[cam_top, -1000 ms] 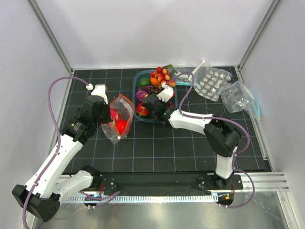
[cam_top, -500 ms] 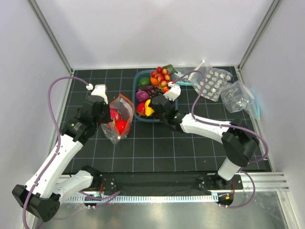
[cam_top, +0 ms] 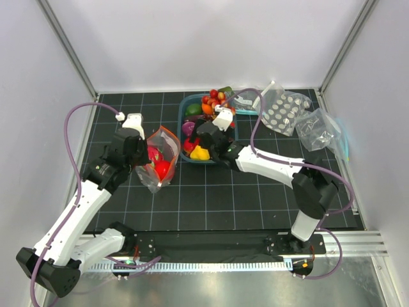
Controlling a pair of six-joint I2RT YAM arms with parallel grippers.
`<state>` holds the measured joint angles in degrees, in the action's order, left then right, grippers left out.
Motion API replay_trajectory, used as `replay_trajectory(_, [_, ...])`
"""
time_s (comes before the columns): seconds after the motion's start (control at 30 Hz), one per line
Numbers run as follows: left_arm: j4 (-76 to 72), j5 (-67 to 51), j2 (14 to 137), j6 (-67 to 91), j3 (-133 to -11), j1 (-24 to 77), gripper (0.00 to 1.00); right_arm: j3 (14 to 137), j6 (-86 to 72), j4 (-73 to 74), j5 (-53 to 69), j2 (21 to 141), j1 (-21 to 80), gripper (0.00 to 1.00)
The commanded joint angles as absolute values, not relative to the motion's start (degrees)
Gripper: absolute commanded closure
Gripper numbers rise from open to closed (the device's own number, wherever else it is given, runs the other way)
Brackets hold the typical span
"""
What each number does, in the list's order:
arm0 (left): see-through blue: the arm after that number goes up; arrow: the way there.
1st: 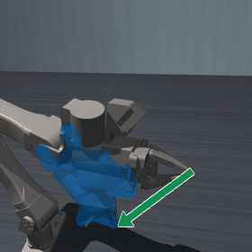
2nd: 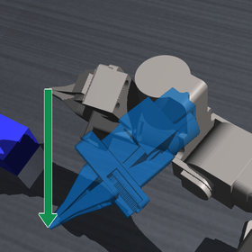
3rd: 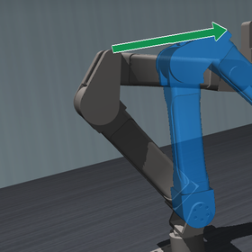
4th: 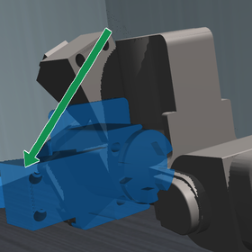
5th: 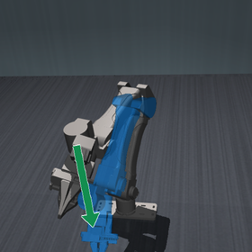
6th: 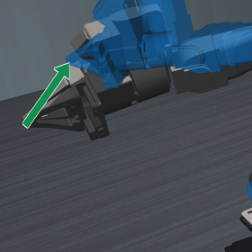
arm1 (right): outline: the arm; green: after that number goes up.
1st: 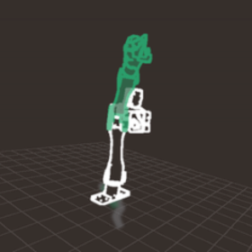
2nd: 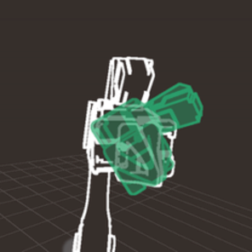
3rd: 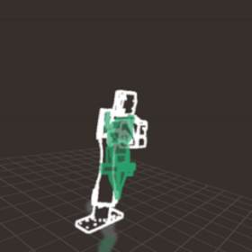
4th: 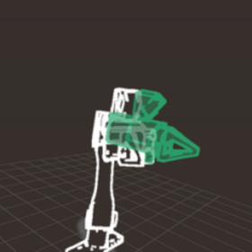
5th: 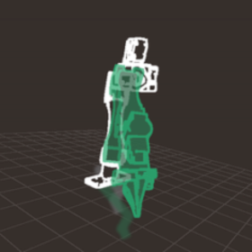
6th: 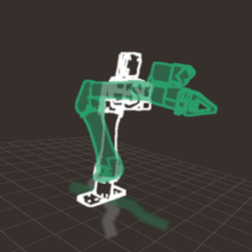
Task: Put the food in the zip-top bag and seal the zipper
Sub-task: Pick up the fake fruit from the bin.
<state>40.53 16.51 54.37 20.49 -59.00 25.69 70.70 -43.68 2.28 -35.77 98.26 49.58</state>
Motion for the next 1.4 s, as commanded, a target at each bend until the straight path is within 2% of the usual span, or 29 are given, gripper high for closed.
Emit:
replay_trajectory(0.0, [38.8,16.5,54.1,19.9,-59.0,25.4,1.00,74.5,-44.5,7.9,-35.3,99.6,50.0,0.05])
replay_trajectory(0.17, [38.8,16.4,54.1,19.9,-58.9,25.5,1.00,74.1,-43.4,11.9,-35.1,100.3,50.2,0.09])
replay_trajectory(0.3, [38.8,16.0,54.4,20.0,-59.1,25.4,1.00,71.5,-41.2,9.2,-34.0,100.5,50.2,0.10])
replay_trajectory(0.6, [38.8,15.9,54.6,20.0,-59.0,25.4,1.00,75.9,-42.3,12.6,-31.6,105.7,50.2,0.14])
replay_trajectory(0.7, [38.8,15.7,54.6,20.0,-59.0,25.4,1.00,76.0,-42.8,12.5,-31.5,105.9,50.2,0.25])
replay_trajectory(0.73, [38.7,15.6,54.6,20.0,-59.0,25.4,1.00,75.9,-42.7,12.0,-31.5,105.7,50.2,0.39])
replay_trajectory(0.77, [38.7,15.6,54.7,20.0,-59.1,25.4,1.00,75.7,-42.5,11.9,-31.5,105.4,50.2,0.44])
replay_trajectory(0.87, [38.8,15.5,54.5,20.0,-59.1,25.4,1.00,73.7,-41.8,9.4,-32.0,103.0,50.2,0.55])
replay_trajectory(1.0, [38.8,15.3,54.4,20.0,-59.0,25.4,1.00,69.1,-40.0,3.5,-33.0,97.7,50.2,0.56])
replay_trajectory(1.2, [38.8,13.9,55.1,20.0,-59.0,25.4,1.00,55.2,-38.0,-11.0,-34.9,84.8,50.2,0.56])
replay_trajectory(1.37, [38.8,13.2,55.5,20.0,-59.2,25.4,1.00,50.7,-31.8,-18.4,-31.8,78.4,51.3,0.60])
